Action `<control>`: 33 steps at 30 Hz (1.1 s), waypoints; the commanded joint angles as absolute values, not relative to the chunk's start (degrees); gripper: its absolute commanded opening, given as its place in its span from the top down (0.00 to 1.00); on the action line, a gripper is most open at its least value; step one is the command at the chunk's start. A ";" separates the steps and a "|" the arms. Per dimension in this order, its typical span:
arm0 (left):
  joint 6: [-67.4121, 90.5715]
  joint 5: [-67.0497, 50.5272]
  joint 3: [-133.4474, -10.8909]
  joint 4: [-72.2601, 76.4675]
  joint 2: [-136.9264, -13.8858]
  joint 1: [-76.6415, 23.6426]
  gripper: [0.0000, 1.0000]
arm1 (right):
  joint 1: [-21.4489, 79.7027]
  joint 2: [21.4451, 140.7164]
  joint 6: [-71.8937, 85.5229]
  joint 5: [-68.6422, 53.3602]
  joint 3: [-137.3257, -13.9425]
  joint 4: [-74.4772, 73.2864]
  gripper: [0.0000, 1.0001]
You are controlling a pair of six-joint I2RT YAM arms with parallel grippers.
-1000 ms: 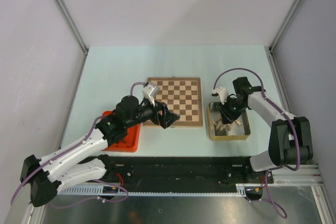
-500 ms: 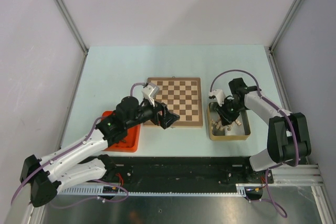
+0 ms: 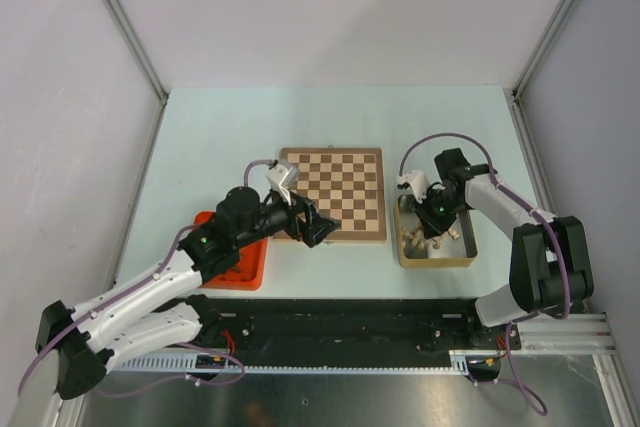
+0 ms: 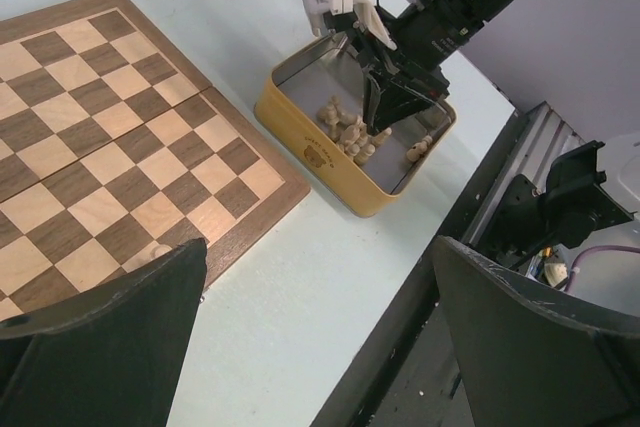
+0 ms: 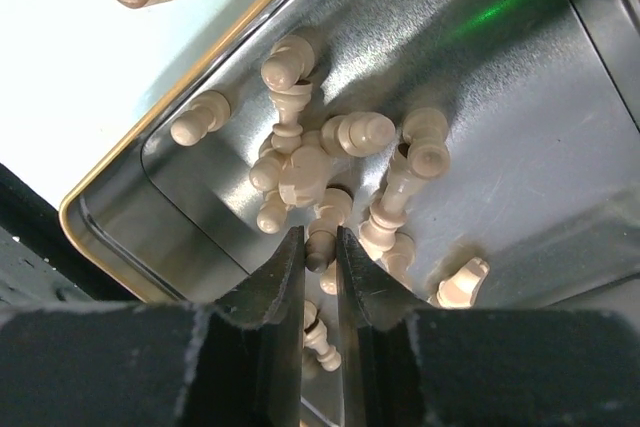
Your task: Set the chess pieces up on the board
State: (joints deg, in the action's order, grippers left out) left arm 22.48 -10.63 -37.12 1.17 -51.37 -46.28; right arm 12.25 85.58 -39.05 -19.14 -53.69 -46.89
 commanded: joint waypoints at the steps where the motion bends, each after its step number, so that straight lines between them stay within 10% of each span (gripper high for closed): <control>1: 22.41 -9.76 -36.04 2.81 -48.87 -46.67 0.01 | 11.08 81.13 -39.73 -18.98 -54.58 -48.25 0.92; 33: 17.93 -3.96 -34.89 -2.11 -44.39 -46.67 0.00 | 11.25 78.57 -42.54 -26.01 -72.50 -61.70 0.94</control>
State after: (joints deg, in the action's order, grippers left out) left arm 19.40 -5.67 -35.42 -1.54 -46.02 -46.33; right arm 9.45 77.21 -43.16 -23.83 -68.47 -60.03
